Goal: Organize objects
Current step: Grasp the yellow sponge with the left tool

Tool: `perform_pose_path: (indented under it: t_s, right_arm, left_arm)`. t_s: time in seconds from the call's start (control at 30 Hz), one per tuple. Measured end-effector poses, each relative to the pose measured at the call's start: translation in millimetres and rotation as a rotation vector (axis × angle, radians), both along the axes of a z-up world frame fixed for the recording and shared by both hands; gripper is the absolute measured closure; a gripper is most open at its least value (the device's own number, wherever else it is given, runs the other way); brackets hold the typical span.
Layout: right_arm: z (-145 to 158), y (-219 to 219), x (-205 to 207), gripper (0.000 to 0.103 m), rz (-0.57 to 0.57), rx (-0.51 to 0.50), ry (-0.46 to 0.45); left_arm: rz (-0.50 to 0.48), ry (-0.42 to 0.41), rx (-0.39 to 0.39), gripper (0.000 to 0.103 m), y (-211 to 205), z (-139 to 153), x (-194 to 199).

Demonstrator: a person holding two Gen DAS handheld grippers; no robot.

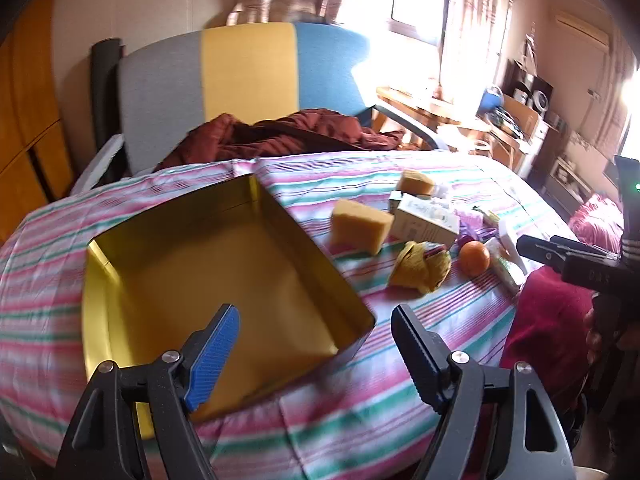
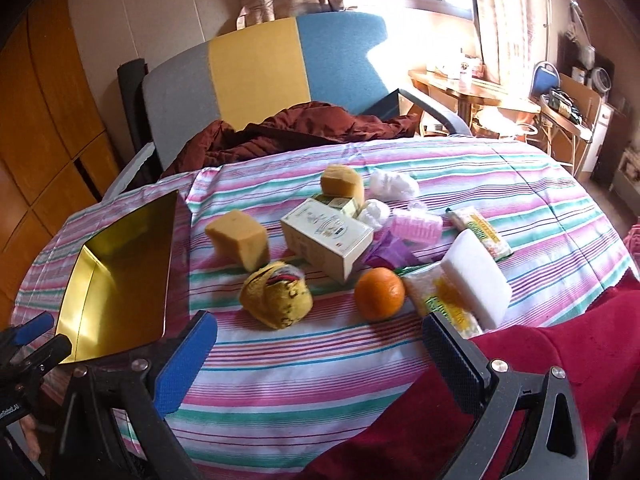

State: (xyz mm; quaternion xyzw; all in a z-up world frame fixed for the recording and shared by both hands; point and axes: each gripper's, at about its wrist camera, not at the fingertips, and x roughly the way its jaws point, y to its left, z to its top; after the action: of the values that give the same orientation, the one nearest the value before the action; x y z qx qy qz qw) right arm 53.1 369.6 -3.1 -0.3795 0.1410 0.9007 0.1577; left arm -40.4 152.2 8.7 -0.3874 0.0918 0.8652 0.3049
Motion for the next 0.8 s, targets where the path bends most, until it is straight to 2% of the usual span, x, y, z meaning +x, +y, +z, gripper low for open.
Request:
perform_pose_path:
  t_s: [0.13,0.2,0.37,0.47,0.63,0.8]
  right_arm:
    - [5,15,1,0.0,-0.016,0.008,0.012]
    - [2,19,-1,0.0,-0.004,-0.005,0.006]
    - [-9,21,-5,0.0,0.037,-0.028,-0.027]
    - [-13,24,-7,0.0,0.064,-0.048,-0.035]
    - [-21,29,-10,0.0,0.115,-0.084,-0.044]
    - [-25,30,-13,0.0,0.148,-0.129,-0.05]
  left_arm:
    - [-0.08,-0.019,-0.028,0.023,45,-1,-26]
    - [-0.118,-0.042,-0.045,0.019,69,-7,-42]
    - [-0.131,-0.106,-0.115,0.018,115,-34,-85]
    - [-0.145,-0.101,-0.141,0.018,135,-46,-101]
    - [-0.17,-0.141,-0.171,0.018,159,-63,-127]
    - [-0.2,-0.162,-0.222,0.018,174,-82,-135]
